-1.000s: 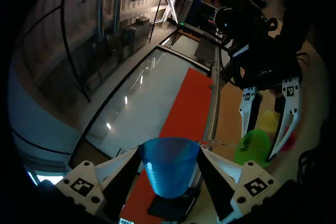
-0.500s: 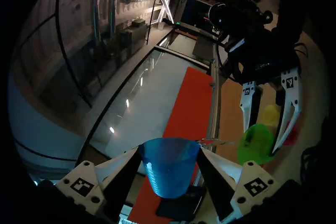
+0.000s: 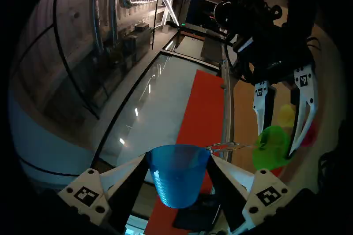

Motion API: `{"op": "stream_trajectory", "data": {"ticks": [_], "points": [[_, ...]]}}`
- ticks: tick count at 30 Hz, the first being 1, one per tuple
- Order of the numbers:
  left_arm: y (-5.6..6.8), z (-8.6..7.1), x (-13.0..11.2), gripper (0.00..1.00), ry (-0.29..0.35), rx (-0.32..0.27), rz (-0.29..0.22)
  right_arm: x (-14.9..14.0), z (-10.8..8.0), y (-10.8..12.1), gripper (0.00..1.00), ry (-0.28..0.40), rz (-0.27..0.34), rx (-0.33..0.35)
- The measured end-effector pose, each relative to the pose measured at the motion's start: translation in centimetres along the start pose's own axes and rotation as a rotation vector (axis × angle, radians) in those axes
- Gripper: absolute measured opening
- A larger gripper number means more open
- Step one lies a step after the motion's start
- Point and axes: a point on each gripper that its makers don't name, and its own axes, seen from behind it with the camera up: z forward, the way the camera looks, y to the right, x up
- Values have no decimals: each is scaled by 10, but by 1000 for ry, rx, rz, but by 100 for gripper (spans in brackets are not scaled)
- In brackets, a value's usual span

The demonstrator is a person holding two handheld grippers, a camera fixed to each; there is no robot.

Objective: Pour water

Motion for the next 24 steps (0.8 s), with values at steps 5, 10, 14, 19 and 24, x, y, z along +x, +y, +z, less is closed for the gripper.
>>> {"op": "stream_trajectory", "data": {"ticks": [5,10,14,19,24], "points": [[-3,1,3,88,4,12,25,0,0,1,88,2,-3,-3],[-5,2,4,88,7,17,47,0,0,1,88,2,-7,-5],[-6,2,6,88,7,20,69,1,1,-1,88,1,-11,-5],[-8,2,7,88,8,23,92,3,0,-1,88,4,-12,-5],[-9,2,9,88,11,27,120,5,0,-1,88,5,-15,-5]]}}
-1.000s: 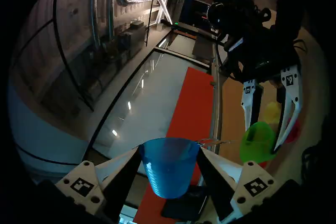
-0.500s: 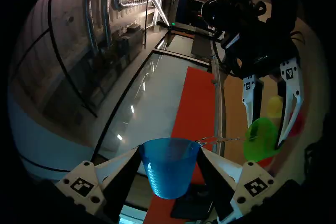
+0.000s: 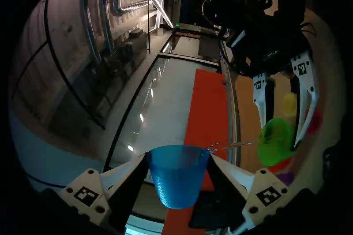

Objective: Pour water

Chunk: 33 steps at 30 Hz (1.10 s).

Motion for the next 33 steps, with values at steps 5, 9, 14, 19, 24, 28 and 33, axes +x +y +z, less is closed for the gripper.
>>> {"op": "stream_trajectory", "data": {"ticks": [5,9,14,19,24,28,33], "points": [[2,-1,2,88,2,0,24,0,0,0,88,2,0,0],[1,-1,4,88,4,0,47,0,1,0,88,1,-1,0],[-2,-1,4,88,2,1,86,2,1,0,88,5,-2,1],[-4,-1,6,88,2,2,126,3,2,0,88,7,-4,1],[-5,-1,10,88,7,3,160,4,3,0,88,9,-4,0],[-4,-2,12,88,9,5,194,4,3,0,88,9,-5,-2],[-2,-4,13,88,8,4,251,3,3,0,88,10,-5,-4]]}}
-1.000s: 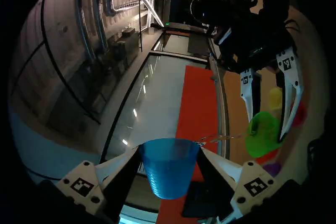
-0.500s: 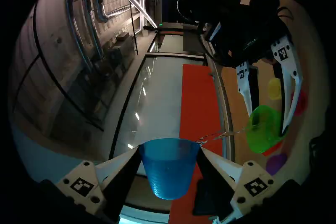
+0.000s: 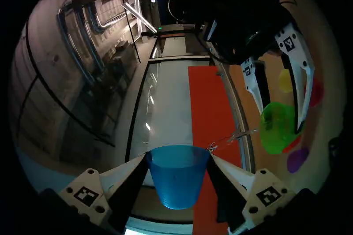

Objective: Pour water

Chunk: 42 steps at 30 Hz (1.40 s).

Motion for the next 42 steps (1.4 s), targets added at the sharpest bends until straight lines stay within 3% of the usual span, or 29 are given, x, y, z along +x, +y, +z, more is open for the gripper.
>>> {"op": "stream_trajectory", "data": {"ticks": [15,21,27,30,33,42], "points": [[4,-2,12,88,16,-2,173,2,2,0,88,10,5,-2],[6,-4,15,88,23,2,195,3,2,0,88,15,7,-4],[1,-4,18,88,29,13,190,5,1,1,88,18,8,-4],[1,-3,19,88,33,15,170,5,1,1,88,18,8,-5],[0,0,18,88,36,16,111,5,1,2,88,19,8,-7],[2,5,7,88,36,3,-163,9,-3,5,88,34,18,-17]]}}
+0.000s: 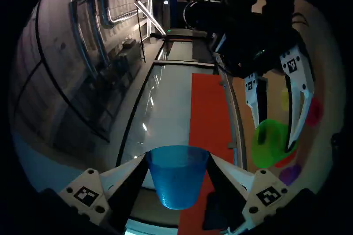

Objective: Pour water

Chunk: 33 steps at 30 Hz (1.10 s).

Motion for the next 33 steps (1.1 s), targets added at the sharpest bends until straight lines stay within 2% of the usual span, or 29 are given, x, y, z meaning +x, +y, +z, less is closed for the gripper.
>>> {"op": "stream_trajectory", "data": {"ticks": [9,15,20,26,33], "points": [[1,1,-10,88,-3,7,-221,5,-4,3,88,8,4,-8],[-5,0,-11,88,18,24,-354,6,-4,3,88,13,2,-10],[1,-1,-11,88,22,12,-471,7,-5,4,88,13,4,-11],[4,-2,-14,88,15,-2,-648,9,-7,4,88,15,7,-9],[0,-3,-25,88,3,-5,-894,12,-7,5,88,18,7,-10]]}}
